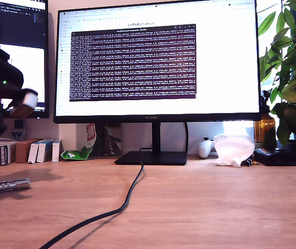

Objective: Pick the metallic laser pointer with your right arm, pass it to your left arm, then place it down to the left side of the table

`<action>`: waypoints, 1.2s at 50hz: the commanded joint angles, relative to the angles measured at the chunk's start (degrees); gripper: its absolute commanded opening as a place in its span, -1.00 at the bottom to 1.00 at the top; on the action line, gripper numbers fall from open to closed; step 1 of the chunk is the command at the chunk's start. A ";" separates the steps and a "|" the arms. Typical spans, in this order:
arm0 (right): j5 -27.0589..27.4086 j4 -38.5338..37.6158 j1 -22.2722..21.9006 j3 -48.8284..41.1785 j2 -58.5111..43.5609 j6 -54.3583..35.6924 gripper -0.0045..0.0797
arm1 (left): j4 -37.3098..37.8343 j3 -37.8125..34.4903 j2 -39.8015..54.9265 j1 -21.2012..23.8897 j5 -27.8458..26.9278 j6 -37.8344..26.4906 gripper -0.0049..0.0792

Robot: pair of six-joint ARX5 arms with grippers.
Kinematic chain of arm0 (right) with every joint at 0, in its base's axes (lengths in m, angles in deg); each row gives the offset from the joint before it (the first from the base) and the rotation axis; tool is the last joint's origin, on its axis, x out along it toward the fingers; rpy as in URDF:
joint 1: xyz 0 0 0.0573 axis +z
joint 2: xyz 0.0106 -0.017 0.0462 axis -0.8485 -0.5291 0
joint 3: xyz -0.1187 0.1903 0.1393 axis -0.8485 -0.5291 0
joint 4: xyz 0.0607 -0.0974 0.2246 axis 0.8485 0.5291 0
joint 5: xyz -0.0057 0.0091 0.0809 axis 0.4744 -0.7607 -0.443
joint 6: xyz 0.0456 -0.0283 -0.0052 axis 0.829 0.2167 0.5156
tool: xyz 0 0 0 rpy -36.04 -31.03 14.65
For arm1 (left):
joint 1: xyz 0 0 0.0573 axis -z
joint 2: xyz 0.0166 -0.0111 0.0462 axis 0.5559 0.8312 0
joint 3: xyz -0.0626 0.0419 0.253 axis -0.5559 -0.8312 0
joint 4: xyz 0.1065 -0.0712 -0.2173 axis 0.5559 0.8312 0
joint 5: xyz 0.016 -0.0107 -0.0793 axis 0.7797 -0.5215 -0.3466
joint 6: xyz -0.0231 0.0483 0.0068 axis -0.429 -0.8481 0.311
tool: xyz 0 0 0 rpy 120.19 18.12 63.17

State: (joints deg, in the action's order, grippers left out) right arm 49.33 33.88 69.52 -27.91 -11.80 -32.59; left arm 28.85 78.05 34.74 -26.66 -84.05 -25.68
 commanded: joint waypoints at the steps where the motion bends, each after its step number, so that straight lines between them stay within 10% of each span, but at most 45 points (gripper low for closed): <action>1: -0.20 -0.09 -0.72 -1.38 0.00 1.64 -0.92 | -0.98 1.20 -0.72 0.17 -1.66 0.77 -0.94; 33: -4.17 -1.05 -0.76 -0.70 -1.22 6.95 -0.92 | -15.98 2.49 -6.75 0.55 -18.62 10.67 -0.94; 60: 4.20 -2.47 -10.99 -7.96 6.19 8.35 -0.92 | -26.18 0.02 -23.02 0.79 -12.04 14.60 -0.82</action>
State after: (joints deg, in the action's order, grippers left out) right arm 53.95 32.46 59.02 -32.43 -7.12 -23.98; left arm 3.17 80.45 12.27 -26.20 -96.99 -11.71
